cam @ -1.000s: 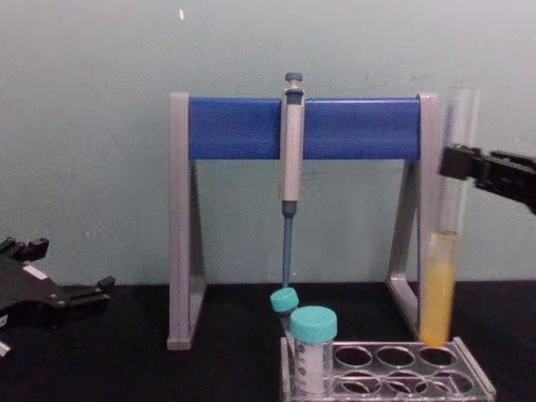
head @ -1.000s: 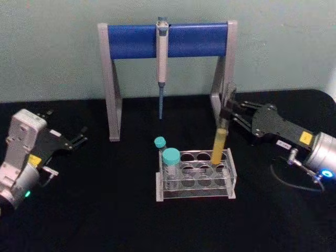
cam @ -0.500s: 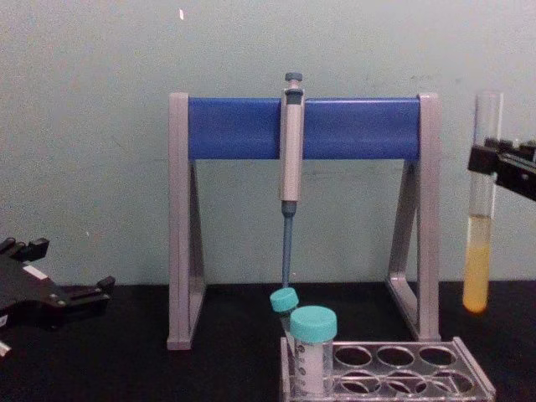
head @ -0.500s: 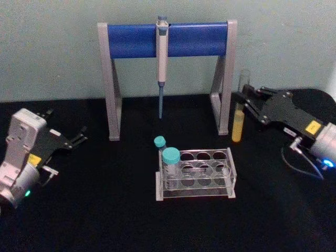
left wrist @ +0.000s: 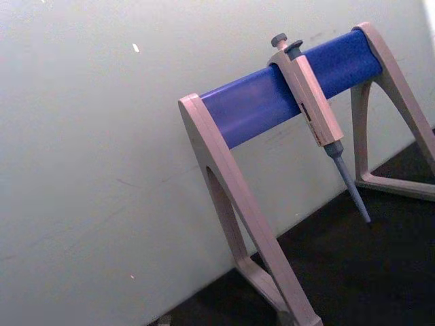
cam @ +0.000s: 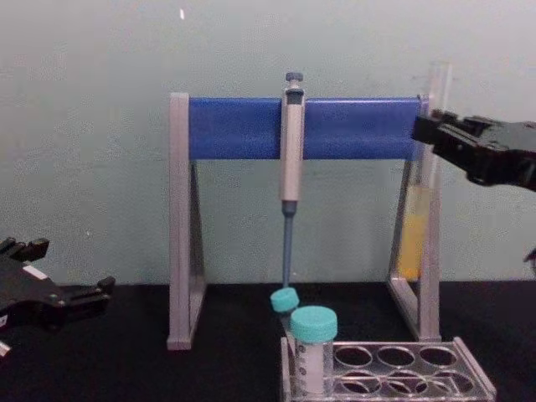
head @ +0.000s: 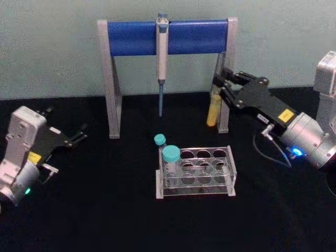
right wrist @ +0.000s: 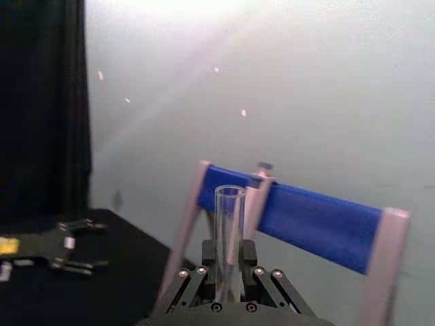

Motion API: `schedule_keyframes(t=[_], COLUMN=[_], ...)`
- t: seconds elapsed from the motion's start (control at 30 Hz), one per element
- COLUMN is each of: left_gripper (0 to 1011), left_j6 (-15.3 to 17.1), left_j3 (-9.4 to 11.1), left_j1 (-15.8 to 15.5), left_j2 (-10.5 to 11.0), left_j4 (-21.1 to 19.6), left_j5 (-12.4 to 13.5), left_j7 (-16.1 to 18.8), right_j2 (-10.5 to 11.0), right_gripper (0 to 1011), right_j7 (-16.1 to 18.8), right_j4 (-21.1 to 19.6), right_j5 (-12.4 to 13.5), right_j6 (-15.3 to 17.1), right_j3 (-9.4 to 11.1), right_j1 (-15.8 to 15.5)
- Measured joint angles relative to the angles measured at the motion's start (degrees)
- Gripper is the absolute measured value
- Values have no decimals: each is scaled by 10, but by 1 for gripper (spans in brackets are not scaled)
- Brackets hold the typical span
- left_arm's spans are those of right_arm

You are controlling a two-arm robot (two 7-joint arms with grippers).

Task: Pick up the test tube from the test tube rack, shake it, then place it back into the test tube rack.

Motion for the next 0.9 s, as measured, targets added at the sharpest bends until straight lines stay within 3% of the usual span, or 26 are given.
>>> schedule_keyframes(t=[0.17, 0.27, 0.53, 0.73, 0.9], left_gripper=[1001, 1001, 1001, 1001, 1001], left_j6=[0, 0, 0, 0, 0], left_j3=[0, 0, 0, 0, 0], left_j1=[0, 0, 0, 0, 0], left_j2=[0, 0, 0, 0, 0], left_j4=[0, 0, 0, 0, 0], left_j5=[0, 0, 0, 0, 0], left_j7=[0, 0, 0, 0, 0], right_j2=[-6, 2, 48, 87, 117], right_gripper=[216, 216, 216, 216, 216], right_j7=[42, 75, 147, 163, 144], right_j4=[-1, -5, -23, -37, -45], right_j5=[41, 74, 140, 152, 121], right_j6=[17, 32, 66, 70, 45], right_j3=[-4, -8, -9, -3, 0], right_j1=[1, 0, -11, -27, -39])
